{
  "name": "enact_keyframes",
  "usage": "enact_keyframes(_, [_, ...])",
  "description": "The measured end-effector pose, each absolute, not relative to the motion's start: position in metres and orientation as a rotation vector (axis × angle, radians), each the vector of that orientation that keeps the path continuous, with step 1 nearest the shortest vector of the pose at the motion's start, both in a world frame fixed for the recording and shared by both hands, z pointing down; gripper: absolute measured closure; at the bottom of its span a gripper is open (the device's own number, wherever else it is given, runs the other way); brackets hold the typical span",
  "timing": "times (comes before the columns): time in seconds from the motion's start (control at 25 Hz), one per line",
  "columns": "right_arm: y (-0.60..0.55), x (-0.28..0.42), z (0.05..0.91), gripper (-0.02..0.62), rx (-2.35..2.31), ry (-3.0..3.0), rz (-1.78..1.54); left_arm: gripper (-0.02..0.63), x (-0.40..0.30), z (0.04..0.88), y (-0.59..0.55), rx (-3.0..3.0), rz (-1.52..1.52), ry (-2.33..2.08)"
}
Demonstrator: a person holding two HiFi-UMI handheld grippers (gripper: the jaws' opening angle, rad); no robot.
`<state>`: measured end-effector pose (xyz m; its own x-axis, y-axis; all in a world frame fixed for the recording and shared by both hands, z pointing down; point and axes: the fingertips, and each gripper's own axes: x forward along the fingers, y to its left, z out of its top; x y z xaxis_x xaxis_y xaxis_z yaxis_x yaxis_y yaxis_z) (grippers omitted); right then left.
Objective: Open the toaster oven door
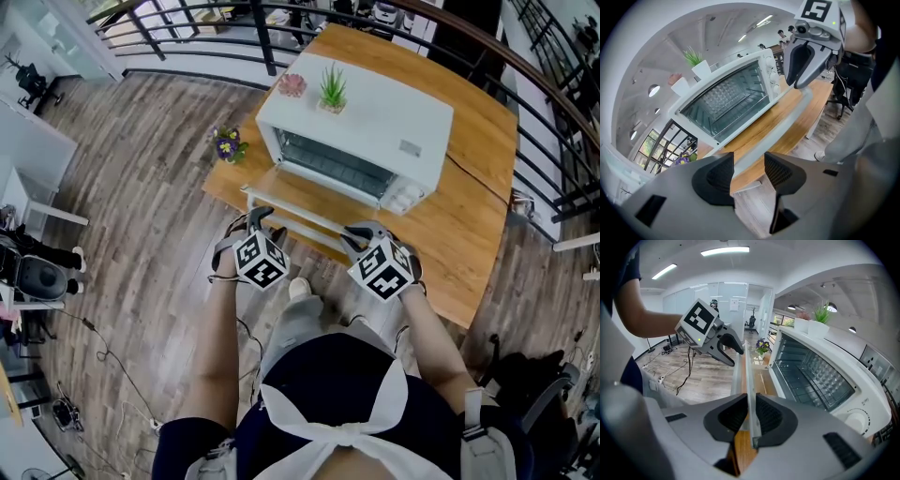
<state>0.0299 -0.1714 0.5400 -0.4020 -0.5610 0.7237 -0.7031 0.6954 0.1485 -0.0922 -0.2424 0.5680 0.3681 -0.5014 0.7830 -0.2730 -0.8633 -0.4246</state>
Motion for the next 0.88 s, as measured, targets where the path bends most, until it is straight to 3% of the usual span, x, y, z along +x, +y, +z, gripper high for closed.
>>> enact_keyframes(0.24, [-0.171, 0.03, 0.541, 0.535, 0.951, -2.131, 0.242, 0.408, -0.098, 0.561, -0.239, -2.434, -1.496, 0.813])
enact_keyframes(0.88, [-0.165, 0.022, 0.552, 0.532, 0.89, -2.133, 0.236, 0.546, -0.117, 0.514, -0.224, -2.723, -1.122, 1.313])
